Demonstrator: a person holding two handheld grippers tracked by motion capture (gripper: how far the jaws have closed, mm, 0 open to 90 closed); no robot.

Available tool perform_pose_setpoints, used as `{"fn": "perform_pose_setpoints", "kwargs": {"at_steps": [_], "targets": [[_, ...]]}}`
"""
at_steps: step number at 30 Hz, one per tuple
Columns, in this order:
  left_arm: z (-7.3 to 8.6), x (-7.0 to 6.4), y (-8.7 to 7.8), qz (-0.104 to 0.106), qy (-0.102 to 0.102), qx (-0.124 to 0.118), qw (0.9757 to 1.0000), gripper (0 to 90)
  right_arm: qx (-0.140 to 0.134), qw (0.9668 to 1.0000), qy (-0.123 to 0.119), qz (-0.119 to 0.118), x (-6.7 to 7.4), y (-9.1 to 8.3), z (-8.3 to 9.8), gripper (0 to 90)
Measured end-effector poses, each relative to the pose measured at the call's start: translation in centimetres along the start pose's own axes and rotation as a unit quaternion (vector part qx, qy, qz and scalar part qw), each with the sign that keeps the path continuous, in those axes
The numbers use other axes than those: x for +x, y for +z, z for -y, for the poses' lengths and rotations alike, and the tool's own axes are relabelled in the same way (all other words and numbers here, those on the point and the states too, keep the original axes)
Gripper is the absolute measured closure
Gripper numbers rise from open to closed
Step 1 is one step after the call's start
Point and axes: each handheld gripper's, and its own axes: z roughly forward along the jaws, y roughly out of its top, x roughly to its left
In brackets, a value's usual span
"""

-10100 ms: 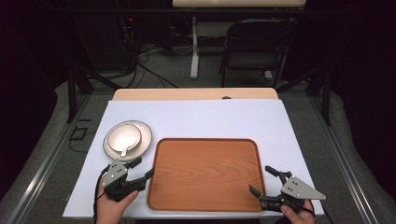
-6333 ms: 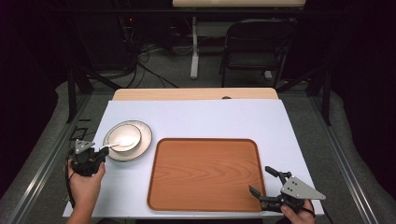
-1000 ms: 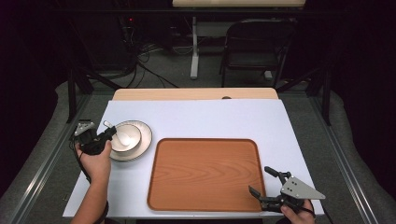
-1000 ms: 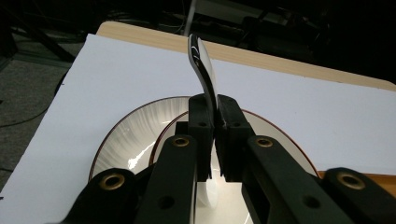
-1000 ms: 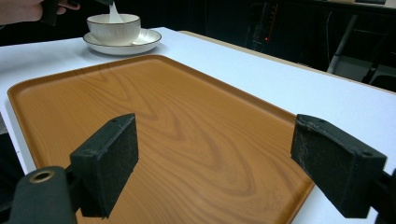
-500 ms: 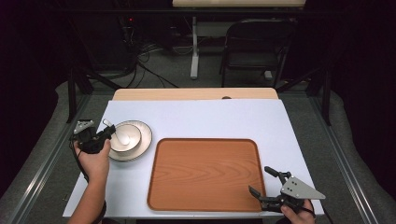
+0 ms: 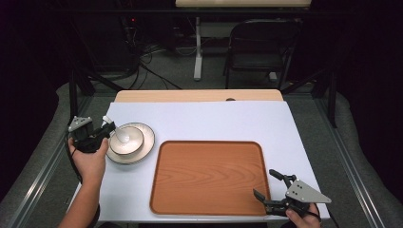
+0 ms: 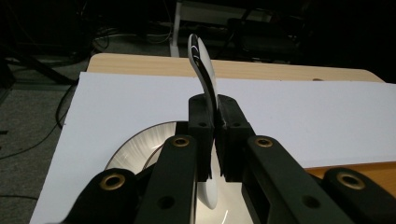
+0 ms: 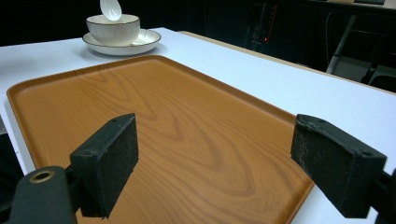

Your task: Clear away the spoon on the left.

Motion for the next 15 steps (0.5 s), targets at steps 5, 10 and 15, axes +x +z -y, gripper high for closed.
{"fn": "perform_pose_setpoints", "kwargs": {"at_steps": [5, 10, 15], "targets": [[-0.7, -0.5, -0.5, 0.009, 0.012, 0.008, 0.9999, 85.9, -0.001, 1.0000, 0.000, 0.000, 0.0, 0.0, 0.0, 14.4], [-1.1, -0.8, -0.9, 0.021, 0.014, 0.018, 0.9995, 85.9, -0.001, 1.0000, 0.000, 0.001, 0.0, 0.0, 0.0, 14.4], [-1.4, -1.2, -1.2, 0.027, 0.026, 0.027, 0.9989, 85.9, -0.001, 1.0000, 0.000, 0.000, 0.0, 0.0, 0.0, 14.4]]}}
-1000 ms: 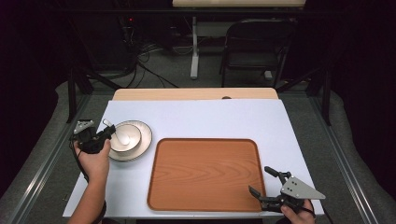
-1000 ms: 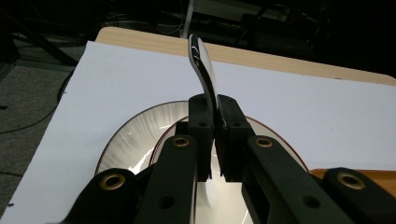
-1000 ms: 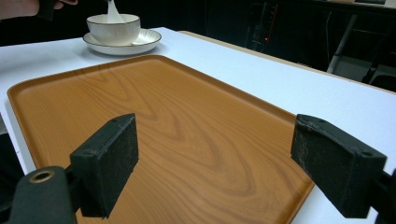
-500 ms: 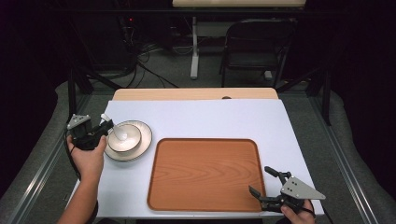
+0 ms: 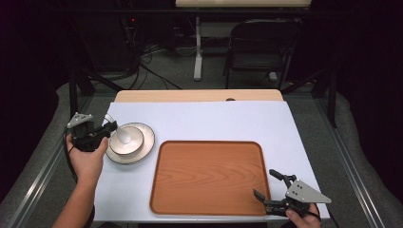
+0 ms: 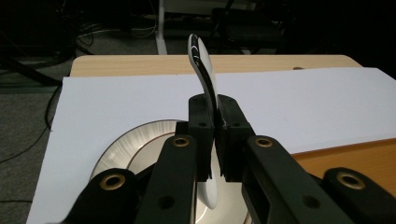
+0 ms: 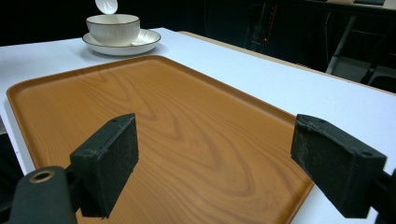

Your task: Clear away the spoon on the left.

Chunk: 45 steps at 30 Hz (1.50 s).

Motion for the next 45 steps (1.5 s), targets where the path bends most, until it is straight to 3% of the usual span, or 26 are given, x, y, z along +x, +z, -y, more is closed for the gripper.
{"fn": "perform_pose_setpoints", "kwargs": {"at_steps": [5, 12, 23, 34, 45], "targets": [[-0.2, -0.4, -0.3, 0.005, 0.006, 0.003, 1.0000, 85.9, 0.000, 1.0000, 0.000, 0.000, 0.0, 0.0, 0.0, 14.4], [-0.3, -1.3, -0.7, 0.040, 0.007, 0.016, 0.9991, 85.9, 0.001, 1.0000, 0.000, 0.000, 0.0, 0.0, 0.0, 14.4], [-0.7, -3.8, -0.6, 0.079, 0.042, 0.037, 0.9953, 85.8, 0.000, 1.0000, 0.000, 0.000, 0.0, 0.0, 0.0, 14.4], [-0.5, -6.8, 0.1, 0.116, 0.074, 0.056, 0.9889, 85.9, 0.001, 1.0000, -0.001, 0.000, 0.0, 0.0, 0.0, 14.4], [0.0, -9.2, 1.2, 0.152, 0.099, 0.083, 0.9798, 85.9, 0.000, 1.0000, 0.001, 0.000, 0.0, 0.0, 0.0, 14.4]]}}
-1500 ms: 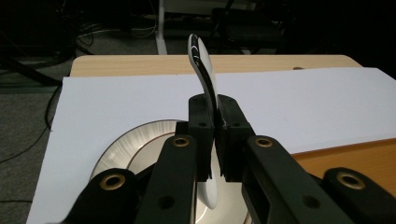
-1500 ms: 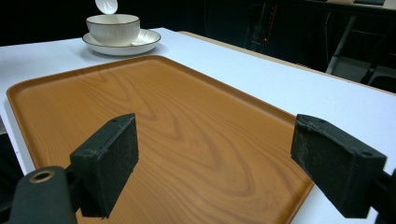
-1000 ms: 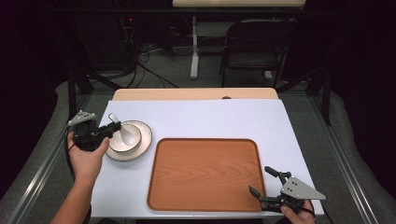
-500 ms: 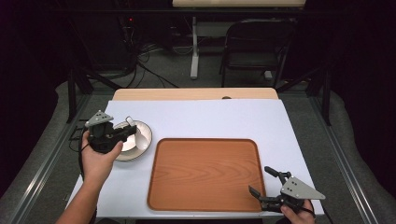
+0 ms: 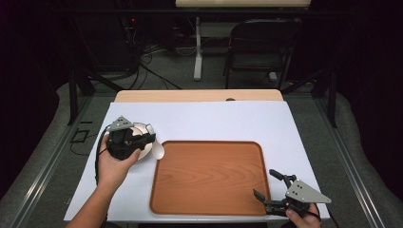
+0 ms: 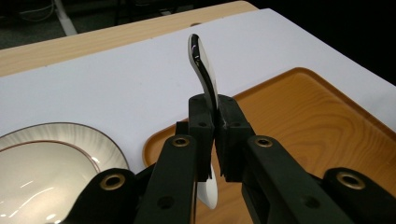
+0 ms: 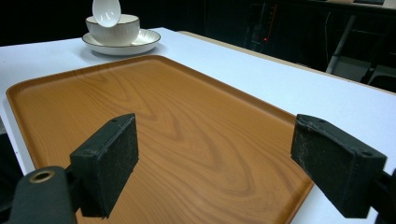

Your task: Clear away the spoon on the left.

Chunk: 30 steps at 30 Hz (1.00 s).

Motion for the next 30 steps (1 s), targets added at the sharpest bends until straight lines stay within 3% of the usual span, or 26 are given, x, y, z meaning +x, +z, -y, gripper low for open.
{"fn": "perform_pose_setpoints", "kwargs": {"at_steps": [15, 27, 30], "targets": [[0.3, -2.0, 1.4, 0.042, 0.021, 0.042, 0.9980, 85.9, -0.001, 1.0000, 0.004, 0.002, 0.0, -0.3, 0.1, 14.4], [1.7, -2.4, 2.5, 0.067, 0.007, 0.070, 0.9953, 85.9, -0.001, 1.0000, 0.003, -0.001, 0.0, -0.3, 0.1, 14.4], [2.3, -2.4, 2.6, 0.073, 0.008, 0.086, 0.9936, 85.9, -0.003, 1.0000, 0.003, 0.001, -0.1, -0.4, 0.1, 14.4]]}}
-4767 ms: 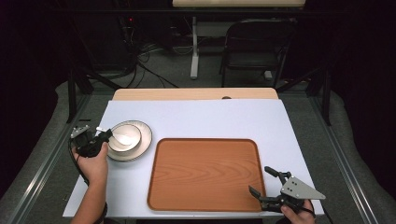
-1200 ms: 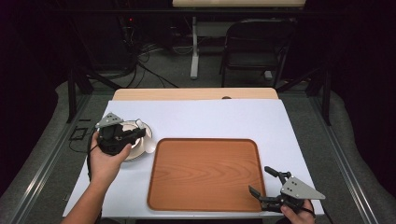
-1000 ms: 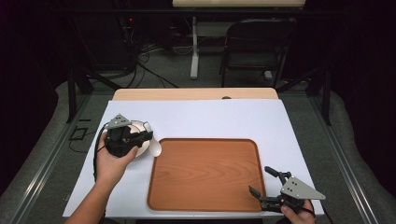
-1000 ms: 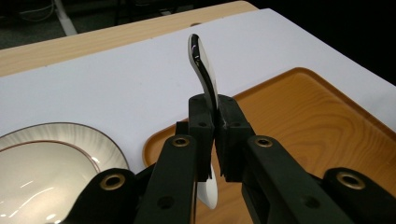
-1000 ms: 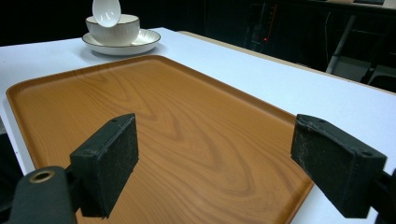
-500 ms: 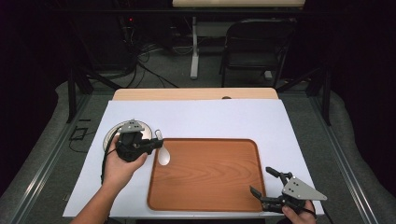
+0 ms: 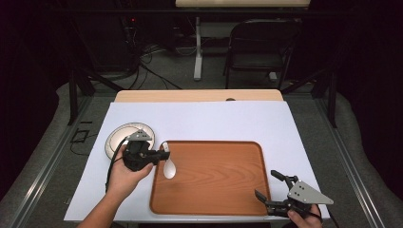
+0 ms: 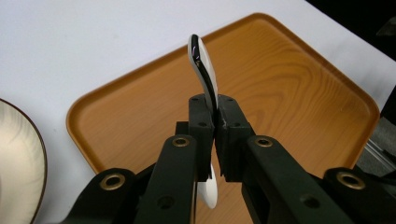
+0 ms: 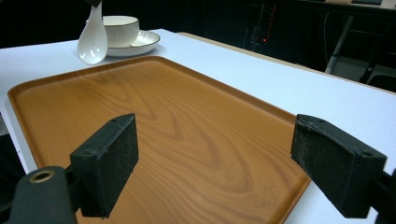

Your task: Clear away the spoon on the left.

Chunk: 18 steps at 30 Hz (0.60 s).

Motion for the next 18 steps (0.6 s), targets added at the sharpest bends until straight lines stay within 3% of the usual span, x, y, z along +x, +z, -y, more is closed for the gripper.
{"fn": "perform_pose_setpoints", "kwargs": {"at_steps": [14, 18], "targets": [[1.9, 0.2, 0.8, 0.023, -0.015, 0.035, 0.9990, 85.9, 0.005, 1.0000, -0.005, 0.004, 0.3, -0.1, -0.1, 14.4], [2.4, 0.4, 1.3, 0.038, -0.026, 0.056, 0.9974, 85.9, 0.004, 1.0000, -0.004, 0.005, 0.3, -0.1, -0.1, 14.4]]}}
